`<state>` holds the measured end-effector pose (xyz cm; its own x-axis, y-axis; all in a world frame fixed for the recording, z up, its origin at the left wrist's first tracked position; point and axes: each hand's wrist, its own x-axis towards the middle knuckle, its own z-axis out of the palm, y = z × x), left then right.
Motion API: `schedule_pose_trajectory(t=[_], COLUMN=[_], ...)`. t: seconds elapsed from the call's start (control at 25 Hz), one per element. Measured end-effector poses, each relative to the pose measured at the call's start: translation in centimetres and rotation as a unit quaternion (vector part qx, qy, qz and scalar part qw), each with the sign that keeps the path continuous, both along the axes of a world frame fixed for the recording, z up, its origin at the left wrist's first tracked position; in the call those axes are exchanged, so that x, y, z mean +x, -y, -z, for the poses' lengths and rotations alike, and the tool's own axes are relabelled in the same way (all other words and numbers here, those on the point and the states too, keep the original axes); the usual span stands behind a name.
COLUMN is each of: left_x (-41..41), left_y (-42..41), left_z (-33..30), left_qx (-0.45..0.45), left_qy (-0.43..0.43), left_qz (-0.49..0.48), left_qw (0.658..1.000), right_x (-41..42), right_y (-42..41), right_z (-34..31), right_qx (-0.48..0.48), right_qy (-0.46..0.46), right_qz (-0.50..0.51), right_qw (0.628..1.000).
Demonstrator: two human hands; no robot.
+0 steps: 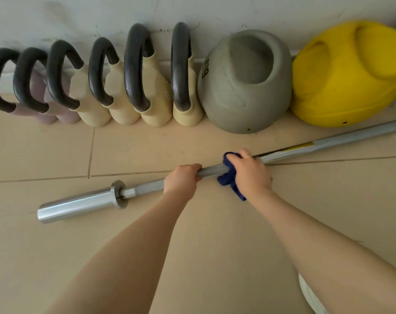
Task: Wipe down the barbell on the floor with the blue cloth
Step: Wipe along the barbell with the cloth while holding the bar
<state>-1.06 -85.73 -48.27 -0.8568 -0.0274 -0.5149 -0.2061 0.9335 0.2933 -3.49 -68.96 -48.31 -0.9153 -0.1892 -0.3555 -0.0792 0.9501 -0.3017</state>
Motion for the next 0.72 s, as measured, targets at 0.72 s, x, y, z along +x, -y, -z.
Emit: schedule_pose_trajectory(t=[0.72], left_x=[4.4], left_y=[7.5], left_z=[0.7], left_qx=[-0.035], left_qy=[-0.054], left_qz=[0.034], left_qw=[0.997], right_x=[2.6], right_y=[10.0], right_z=[-2.2], right_qx=[0.002], right_qy=[0.075], right_qz=[-0.081], right_qw=[0.994])
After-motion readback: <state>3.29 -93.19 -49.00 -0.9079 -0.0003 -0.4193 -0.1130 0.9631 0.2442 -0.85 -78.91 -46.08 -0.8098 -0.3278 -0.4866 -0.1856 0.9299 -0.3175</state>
